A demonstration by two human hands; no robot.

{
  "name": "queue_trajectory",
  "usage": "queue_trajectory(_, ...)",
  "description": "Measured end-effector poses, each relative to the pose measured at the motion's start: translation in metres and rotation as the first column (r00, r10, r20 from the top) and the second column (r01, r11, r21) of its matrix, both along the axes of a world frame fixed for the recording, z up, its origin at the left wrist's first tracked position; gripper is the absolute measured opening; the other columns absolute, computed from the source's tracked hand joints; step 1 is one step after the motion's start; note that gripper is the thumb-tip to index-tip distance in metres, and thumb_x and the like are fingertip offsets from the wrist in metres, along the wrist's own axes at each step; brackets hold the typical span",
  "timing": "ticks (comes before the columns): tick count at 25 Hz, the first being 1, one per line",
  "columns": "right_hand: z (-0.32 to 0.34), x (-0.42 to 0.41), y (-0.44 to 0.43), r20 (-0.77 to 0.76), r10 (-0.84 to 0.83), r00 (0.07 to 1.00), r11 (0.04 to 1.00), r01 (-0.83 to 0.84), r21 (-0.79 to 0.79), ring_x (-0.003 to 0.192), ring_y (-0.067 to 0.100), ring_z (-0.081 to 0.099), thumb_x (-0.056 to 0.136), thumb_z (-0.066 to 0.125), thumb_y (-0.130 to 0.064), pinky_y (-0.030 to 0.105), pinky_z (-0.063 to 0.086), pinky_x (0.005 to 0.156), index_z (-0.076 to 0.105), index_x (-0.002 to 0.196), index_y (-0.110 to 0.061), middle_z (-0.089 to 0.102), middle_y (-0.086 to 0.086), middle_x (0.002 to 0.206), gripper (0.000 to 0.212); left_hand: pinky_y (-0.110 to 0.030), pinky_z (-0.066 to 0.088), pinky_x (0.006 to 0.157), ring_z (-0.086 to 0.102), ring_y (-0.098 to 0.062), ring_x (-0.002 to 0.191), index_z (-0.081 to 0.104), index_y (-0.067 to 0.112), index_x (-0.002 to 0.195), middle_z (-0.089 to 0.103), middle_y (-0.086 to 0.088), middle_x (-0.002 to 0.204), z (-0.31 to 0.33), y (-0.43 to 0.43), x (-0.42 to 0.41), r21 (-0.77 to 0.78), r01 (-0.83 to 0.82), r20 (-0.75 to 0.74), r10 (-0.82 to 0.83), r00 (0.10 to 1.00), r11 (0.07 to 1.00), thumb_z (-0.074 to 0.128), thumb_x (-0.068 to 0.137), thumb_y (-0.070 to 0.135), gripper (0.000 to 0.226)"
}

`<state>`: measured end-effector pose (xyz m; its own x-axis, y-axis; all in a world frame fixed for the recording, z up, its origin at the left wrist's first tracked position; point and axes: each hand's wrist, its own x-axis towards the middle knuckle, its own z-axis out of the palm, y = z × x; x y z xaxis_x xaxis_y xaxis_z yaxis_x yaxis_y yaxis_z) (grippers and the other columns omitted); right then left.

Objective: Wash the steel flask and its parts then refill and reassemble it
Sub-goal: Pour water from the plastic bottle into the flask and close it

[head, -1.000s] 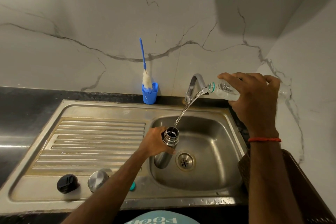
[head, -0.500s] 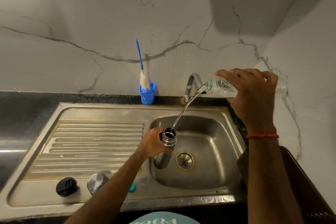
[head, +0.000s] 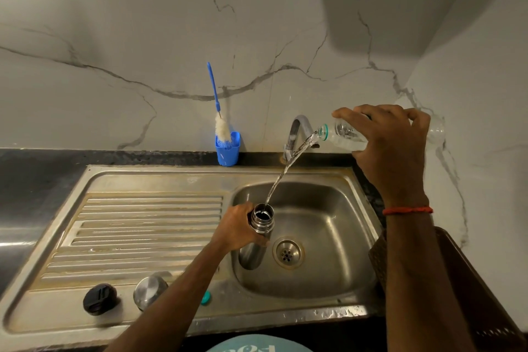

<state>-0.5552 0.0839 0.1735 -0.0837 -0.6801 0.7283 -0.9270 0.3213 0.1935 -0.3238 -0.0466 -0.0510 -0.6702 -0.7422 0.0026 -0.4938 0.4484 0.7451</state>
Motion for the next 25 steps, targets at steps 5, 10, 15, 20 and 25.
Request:
queue_trajectory(5,0.0004,0.0000,-0.0017,-0.017,-0.003,1.000,1.000,0.003,-0.007,0.117,0.023,0.057,0.079,0.079,-0.010,0.046,0.028,0.099,0.057,0.134,-0.036,0.067,-0.002,0.125,0.065,-0.021,0.050,0.088,0.064,-0.001,0.094,0.068,0.025,0.114,0.072,0.012,0.102,0.0014,-0.0005,-0.0005,-0.016,0.022,-0.006,-0.022,1.000,1.000,0.097,0.056,0.032,0.065)
queue_trajectory(10,0.0019,0.0002,-0.0028,-0.007,0.007,1.000,1.000,-0.007,-0.011,0.118,0.025,0.057,0.077,0.080,-0.007,0.046,0.029,0.100,0.057,0.134,-0.035,0.067,0.000,0.126,0.067,-0.021,0.050,0.088,0.065,-0.001,0.095,0.068,0.025,0.114,0.073,0.012,0.103,0.0026,0.0003,0.0004,-0.008,0.020,-0.011,-0.020,1.000,1.000,0.097,0.055,0.031,0.066)
queue_trajectory(15,0.0025,0.0006,-0.0045,-0.013,0.012,1.000,1.000,-0.012,-0.007,0.119,0.026,0.056,0.077,0.081,-0.007,0.050,0.031,0.101,0.056,0.134,-0.034,0.066,0.002,0.127,0.068,-0.013,0.044,0.081,0.064,0.000,0.093,0.068,0.026,0.113,0.071,0.014,0.101,0.0030,0.0013,0.0012,0.000,0.009,-0.005,-0.009,1.000,1.000,0.097,0.053,0.030,0.067)
queue_trajectory(20,0.0021,-0.0008,-0.0060,-0.013,0.004,1.000,1.000,-0.004,-0.003,0.121,0.027,0.055,0.077,0.081,-0.008,0.051,0.030,0.102,0.055,0.135,-0.034,0.065,0.002,0.128,0.068,-0.009,0.041,0.077,0.064,0.001,0.091,0.069,0.026,0.113,0.072,0.014,0.100,0.0030,0.0009,0.0029,0.008,-0.002,-0.003,0.002,1.000,1.000,0.098,0.052,0.029,0.067)
queue_trajectory(25,0.0019,-0.0015,-0.0059,-0.021,0.007,1.000,1.000,-0.007,-0.008,0.121,0.026,0.054,0.078,0.079,-0.006,0.051,0.031,0.101,0.054,0.134,-0.035,0.065,0.001,0.127,0.069,-0.014,0.044,0.079,0.065,-0.003,0.093,0.070,0.025,0.114,0.073,0.012,0.102,0.0014,0.0000,0.0028,0.013,-0.017,0.007,0.017,1.000,1.000,0.098,0.051,0.030,0.069)
